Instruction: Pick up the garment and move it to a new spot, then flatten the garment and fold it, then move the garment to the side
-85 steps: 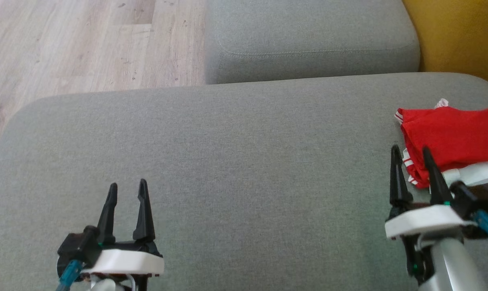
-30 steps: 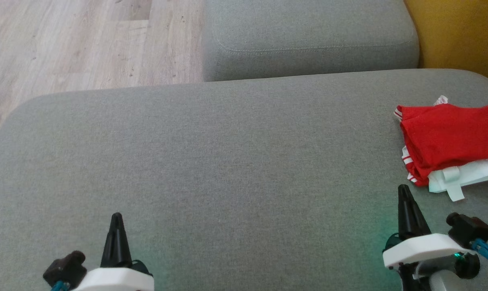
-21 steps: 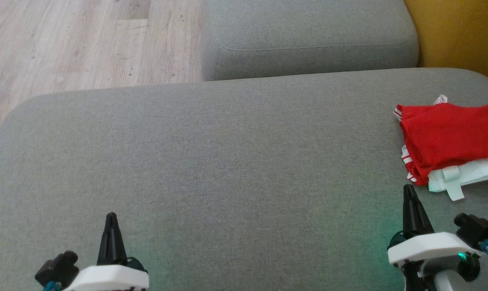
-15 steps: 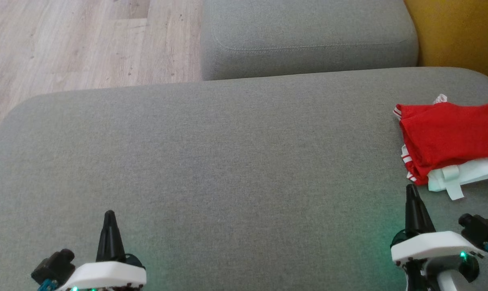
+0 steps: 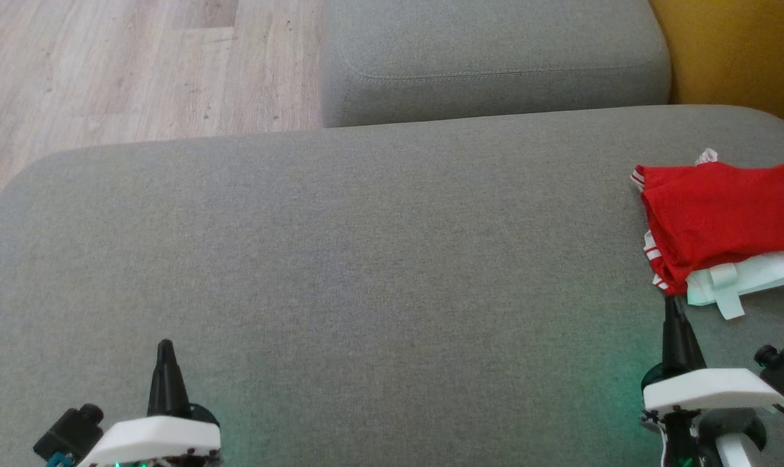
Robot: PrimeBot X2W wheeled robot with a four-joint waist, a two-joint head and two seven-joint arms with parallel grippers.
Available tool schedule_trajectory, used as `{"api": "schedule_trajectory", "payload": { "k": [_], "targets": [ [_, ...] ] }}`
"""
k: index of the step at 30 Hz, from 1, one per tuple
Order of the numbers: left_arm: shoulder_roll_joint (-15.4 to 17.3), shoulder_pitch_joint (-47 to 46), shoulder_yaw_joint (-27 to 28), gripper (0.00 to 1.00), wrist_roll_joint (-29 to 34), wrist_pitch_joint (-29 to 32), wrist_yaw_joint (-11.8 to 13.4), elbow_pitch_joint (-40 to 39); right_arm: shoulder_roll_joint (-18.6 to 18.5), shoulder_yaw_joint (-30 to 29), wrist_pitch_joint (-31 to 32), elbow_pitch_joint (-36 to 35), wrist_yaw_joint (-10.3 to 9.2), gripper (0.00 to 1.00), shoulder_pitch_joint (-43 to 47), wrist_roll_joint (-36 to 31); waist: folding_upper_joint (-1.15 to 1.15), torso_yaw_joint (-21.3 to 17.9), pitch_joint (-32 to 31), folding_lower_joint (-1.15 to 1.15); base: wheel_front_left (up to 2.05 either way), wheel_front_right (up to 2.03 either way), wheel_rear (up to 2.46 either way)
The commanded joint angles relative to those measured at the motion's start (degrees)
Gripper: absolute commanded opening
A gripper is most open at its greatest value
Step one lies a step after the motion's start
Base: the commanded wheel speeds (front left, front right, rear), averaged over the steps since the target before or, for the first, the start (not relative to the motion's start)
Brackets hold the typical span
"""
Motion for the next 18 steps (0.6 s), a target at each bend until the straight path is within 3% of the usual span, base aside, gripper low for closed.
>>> {"api": "schedule_trajectory", "payload": {
  "k": [1, 18],
  "targets": [
    [0.20, -3.34, 1.28, 0.00, -1.59, 0.51, -0.37, -2.14, -0.17, 0.10, 0.65, -2.28, 0.09, 0.00, -3.16, 1.93, 0.00, -0.02, 0.03, 0.00, 0.00, 0.00, 0.00],
    [0.26, -4.01, 2.90, 0.00, -10.97, 3.38, -0.70, -2.88, -0.19, -0.97, 3.47, -3.38, 0.11, 0.00, -3.44, 12.66, 0.00, -0.25, 0.36, 0.00, 0.00, 0.00, 0.00]
  ]
}}
